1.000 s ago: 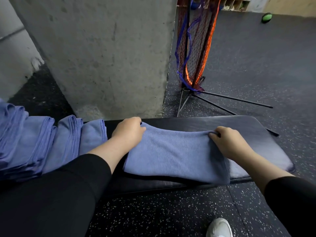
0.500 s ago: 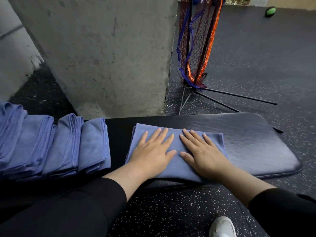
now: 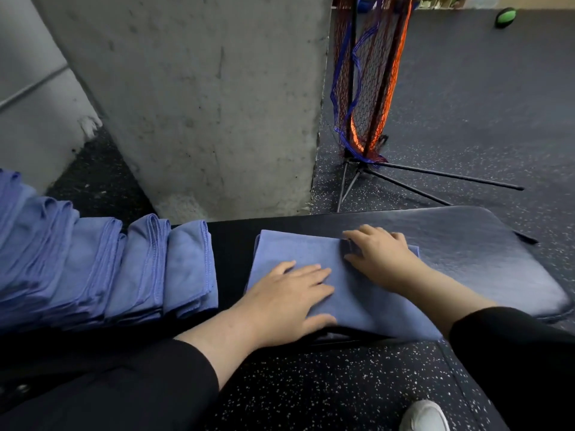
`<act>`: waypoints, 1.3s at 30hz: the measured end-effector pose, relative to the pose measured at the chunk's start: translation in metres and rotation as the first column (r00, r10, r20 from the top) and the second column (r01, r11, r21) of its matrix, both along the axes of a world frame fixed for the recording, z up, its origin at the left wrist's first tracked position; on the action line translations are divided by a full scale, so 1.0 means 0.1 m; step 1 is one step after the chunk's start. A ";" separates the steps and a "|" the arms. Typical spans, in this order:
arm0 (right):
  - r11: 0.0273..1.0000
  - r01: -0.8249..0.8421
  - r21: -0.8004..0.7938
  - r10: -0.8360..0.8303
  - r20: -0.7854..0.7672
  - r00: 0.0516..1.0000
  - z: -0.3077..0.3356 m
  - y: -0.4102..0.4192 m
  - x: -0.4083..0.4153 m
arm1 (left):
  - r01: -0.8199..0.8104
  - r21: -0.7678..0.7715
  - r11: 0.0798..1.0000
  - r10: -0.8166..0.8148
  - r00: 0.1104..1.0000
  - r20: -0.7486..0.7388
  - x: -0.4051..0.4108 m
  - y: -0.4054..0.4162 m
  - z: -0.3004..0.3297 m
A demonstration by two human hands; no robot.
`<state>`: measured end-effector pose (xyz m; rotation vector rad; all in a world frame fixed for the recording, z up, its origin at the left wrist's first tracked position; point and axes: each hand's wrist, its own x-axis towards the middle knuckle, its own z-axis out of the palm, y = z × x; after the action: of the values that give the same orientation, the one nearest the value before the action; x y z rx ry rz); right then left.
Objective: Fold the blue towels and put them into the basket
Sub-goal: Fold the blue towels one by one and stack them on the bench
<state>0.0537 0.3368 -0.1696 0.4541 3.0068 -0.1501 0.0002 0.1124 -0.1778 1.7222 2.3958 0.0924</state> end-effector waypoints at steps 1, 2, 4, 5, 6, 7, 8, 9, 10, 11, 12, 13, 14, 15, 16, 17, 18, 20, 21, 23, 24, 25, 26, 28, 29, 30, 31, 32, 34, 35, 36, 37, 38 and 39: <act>1.000 0.013 -0.011 -0.013 0.019 1.000 0.03 0.00 -0.05 | 0.037 0.000 0.999 -0.037 0.999 -0.022 0.00 -0.07 -0.02; 0.999 0.025 -0.028 -0.024 0.039 0.999 0.04 0.01 -0.09 | 0.057 -0.001 0.998 -0.057 0.997 -0.049 -0.02 -0.12 -0.06; 0.998 0.044 -0.051 -0.039 0.094 0.995 0.09 0.01 -0.15 | 0.097 0.009 0.995 -0.095 0.988 -0.124 -0.07 -0.21 -0.11; 0.997 0.054 -0.060 -0.047 0.119 0.992 0.12 0.01 -0.17 | 0.108 0.009 0.994 -0.105 0.984 -0.143 -0.09 -0.24 -0.10; 0.995 0.069 -0.074 -0.059 0.128 0.990 0.12 0.01 -0.18 | 0.107 0.020 0.994 -0.103 0.981 -0.162 -0.14 -0.25 -0.12; 0.992 0.090 -0.085 -0.079 0.128 0.989 0.12 0.01 -0.18 | 0.085 0.030 0.996 -0.078 0.981 -0.176 -0.20 -0.27 -0.14; 0.988 0.114 -0.101 -0.102 0.115 0.988 0.12 0.02 -0.17 | 0.047 0.051 0.998 -0.035 0.978 -0.205 -0.27 -0.26 -0.15; 0.983 0.139 -0.121 -0.128 0.098 0.987 0.11 0.03 -0.16 | -0.024 0.059 0.998 0.036 0.975 -0.219 -0.34 -0.25 -0.10; 0.976 0.161 -0.150 -0.152 0.071 0.986 0.11 0.04 -0.14 | -0.117 0.078 0.990 0.132 0.966 -0.221 -0.40 -0.23 -0.04; 0.967 0.188 -0.172 -0.181 0.053 0.982 0.11 0.05 -0.12 | -0.229 0.066 0.971 0.238 0.947 -0.214 -0.46 -0.21 0.04; 0.957 0.217 -0.191 -0.213 0.044 0.976 0.11 0.07 -0.10 | -0.333 0.028 0.943 0.332 0.921 -0.205 -0.53 -0.19 0.09; 0.947 0.248 -0.206 -0.242 0.054 0.969 0.12 0.08 -0.07 | -0.402 -0.007 0.916 0.394 0.901 -0.182 -0.57 -0.17 0.14; 0.936 0.274 -0.222 -0.267 0.065 0.962 0.12 0.10 -0.05 | -0.425 0.000 0.905 0.420 0.895 -0.149 -0.58 -0.14 0.18; 0.926 0.291 -0.242 -0.281 0.074 0.957 0.13 0.11 -0.03 | -0.430 0.038 0.902 0.432 0.895 -0.116 -0.55 -0.10 0.18; 0.917 0.297 -0.267 -0.288 0.075 0.955 0.14 0.12 -0.01 | -0.434 0.097 0.896 0.441 0.894 -0.076 -0.50 -0.06 0.16; 0.907 0.298 -0.297 -0.289 0.075 0.954 0.16 0.13 0.01 | -0.441 0.114 0.890 0.447 0.894 -0.033 -0.44 -0.02 0.13; 0.899 0.292 -0.326 -0.282 0.078 0.956 0.18 0.15 0.03 | -0.456 0.078 0.886 0.457 0.889 0.016 -0.38 0.02 0.11; 0.879 0.288 -0.380 -0.267 0.107 0.958 0.24 0.16 0.07 | -0.466 -0.091 0.880 0.472 0.880 0.057 -0.31 0.06 0.04; 0.855 0.301 -0.422 -0.275 0.124 0.954 0.26 0.16 0.10 | -0.464 -0.145 0.874 0.476 0.878 0.060 -0.32 0.07 0.04; 0.757 0.338 -0.560 -0.312 0.145 0.939 0.28 0.13 0.18 | -0.462 -0.200 0.864 0.481 0.875 0.054 -0.42 0.09 0.03; 0.695 0.350 -0.628 -0.328 0.155 0.932 0.27 0.10 0.22 | -0.455 -0.207 0.866 0.476 0.878 0.059 -0.49 0.10 0.01; 0.646 0.354 -0.677 -0.334 0.166 0.928 0.27 0.08 0.26 | -0.451 -0.212 0.867 0.473 0.879 0.065 -0.56 0.11 0.01; 0.608 0.353 -0.711 -0.332 0.176 0.927 0.26 0.05 0.28 | -0.454 -0.212 0.865 0.476 0.877 0.065 -0.62 0.11 0.00; 0.589 0.344 -0.731 -0.311 0.188 0.932 0.24 0.01 0.30 | -0.474 -0.184 0.861 0.486 0.873 0.027 -0.71 0.12 0.00; 0.630 0.331 -0.702 -0.285 0.187 0.940 0.22 -0.01 0.31 | -0.476 -0.151 0.866 0.481 0.876 -0.004 -0.71 0.13 0.01; 0.728 0.298 -0.617 -0.248 0.168 0.954 0.21 -0.02 0.33 | -0.469 -0.109 0.876 0.468 0.883 -0.040 -0.67 0.14 0.03; 0.851 0.238 -0.468 -0.199 0.131 0.971 0.20 -0.02 0.34 | -0.446 -0.057 0.893 0.443 0.894 -0.058 -0.61 0.15 0.05; 0.945 0.160 -0.286 -0.145 0.072 0.987 0.18 0.00 0.36 | -0.412 -0.015 0.911 0.411 0.911 -0.041 -0.55 0.15 0.06; 0.994 -0.025 -0.111 0.012 -0.114 0.993 0.14 0.01 0.43 | -0.340 -0.005 0.940 0.340 0.940 0.033 -0.37 0.10 0.03; 0.981 -0.143 -0.134 0.116 -0.194 0.974 0.13 0.00 0.47 | -0.309 -0.042 0.950 0.310 0.950 0.035 -0.30 0.06 -0.01; 0.946 -0.271 -0.177 0.225 -0.243 0.943 0.09 0.00 0.53 | -0.289 -0.083 0.954 0.292 0.956 0.019 -0.24 0.02 -0.06; 0.904 -0.374 -0.206 0.321 -0.249 0.914 0.04 0.00 0.61 | -0.284 -0.103 0.953 0.286 0.958 -0.001 -0.20 -0.03 -0.10; 0.873 -0.434 -0.221 0.389 -0.220 0.895 -0.02 0.00 0.69 | -0.289 -0.108 0.951 0.288 0.957 -0.019 -0.17 -0.07 -0.12; 0.860 -0.457 -0.229 0.428 -0.166 0.888 -0.08 0.01 0.77 | -0.293 -0.102 0.951 0.291 0.956 -0.035 -0.14 -0.12 -0.13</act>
<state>0.1312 0.3373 -0.1777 -0.2854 3.0339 -0.5405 -0.0141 0.1006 -0.1912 1.3190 2.6024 -0.0110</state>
